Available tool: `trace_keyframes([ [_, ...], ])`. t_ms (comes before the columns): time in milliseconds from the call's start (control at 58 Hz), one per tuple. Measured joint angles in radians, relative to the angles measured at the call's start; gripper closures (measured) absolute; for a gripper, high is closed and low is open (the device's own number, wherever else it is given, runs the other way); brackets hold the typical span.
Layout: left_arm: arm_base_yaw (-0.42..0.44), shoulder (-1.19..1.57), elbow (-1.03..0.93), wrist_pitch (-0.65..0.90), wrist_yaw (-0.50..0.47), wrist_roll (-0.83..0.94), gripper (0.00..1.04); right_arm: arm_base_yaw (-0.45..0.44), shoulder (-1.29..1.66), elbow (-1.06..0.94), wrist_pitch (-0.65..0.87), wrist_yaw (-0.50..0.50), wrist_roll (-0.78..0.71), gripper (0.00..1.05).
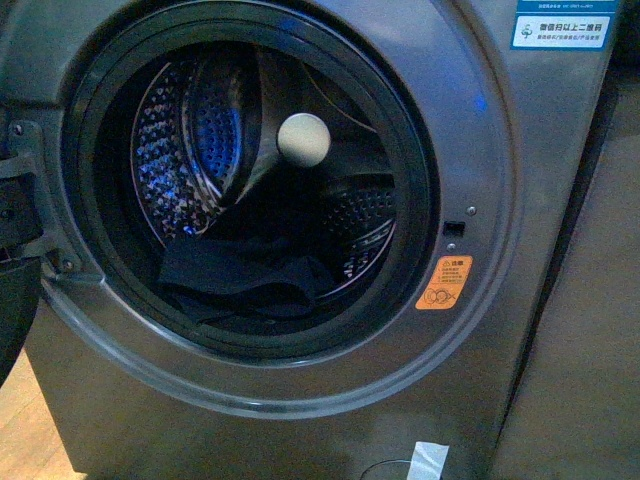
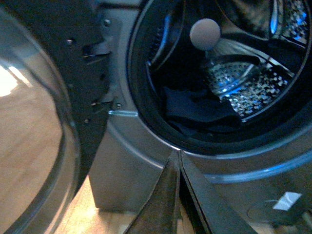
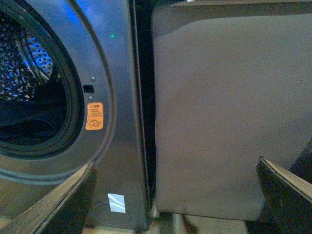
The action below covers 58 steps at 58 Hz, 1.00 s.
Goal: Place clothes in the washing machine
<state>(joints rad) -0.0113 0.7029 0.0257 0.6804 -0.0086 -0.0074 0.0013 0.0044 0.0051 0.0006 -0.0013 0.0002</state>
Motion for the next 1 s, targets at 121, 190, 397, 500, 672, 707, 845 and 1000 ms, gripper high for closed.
trace_keyframes([
  [121, 0.008, -0.095, -0.008, -0.084, 0.009, 0.0, 1.01, 0.0, 0.0, 0.0, 0.0, 0.0, 0.0, 0.07],
  [190, 0.008, -0.155, -0.008, -0.138, 0.009, 0.0, 1.01, 0.0, 0.0, 0.0, 0.0, 0.0, 0.0, 0.07],
  [397, 0.008, -0.286, -0.008, -0.262, 0.009, 0.0, 1.01, 0.0, 0.0, 0.0, 0.0, 0.0, 0.0, 0.07],
  [500, 0.008, -0.336, -0.008, -0.311, 0.009, 0.0, 1.01, 0.0, 0.0, 0.0, 0.0, 0.0, 0.0, 0.07],
  [672, 0.009, -0.405, -0.008, -0.378, 0.009, 0.0, 1.01, 0.0, 0.0, 0.0, 0.0, 0.0, 0.0, 0.07],
  [707, 0.009, -0.423, -0.008, -0.396, 0.009, 0.0, 1.01, 0.0, 0.0, 0.0, 0.0, 0.0, 0.0, 0.07],
  [845, 0.009, -0.481, -0.008, -0.454, 0.009, 0.0, 1.01, 0.0, 0.0, 0.0, 0.0, 0.0, 0.0, 0.07],
  [1000, 0.009, -0.524, -0.008, -0.498, 0.009, 0.0, 1.01, 0.0, 0.0, 0.0, 0.0, 0.0, 0.0, 0.07],
])
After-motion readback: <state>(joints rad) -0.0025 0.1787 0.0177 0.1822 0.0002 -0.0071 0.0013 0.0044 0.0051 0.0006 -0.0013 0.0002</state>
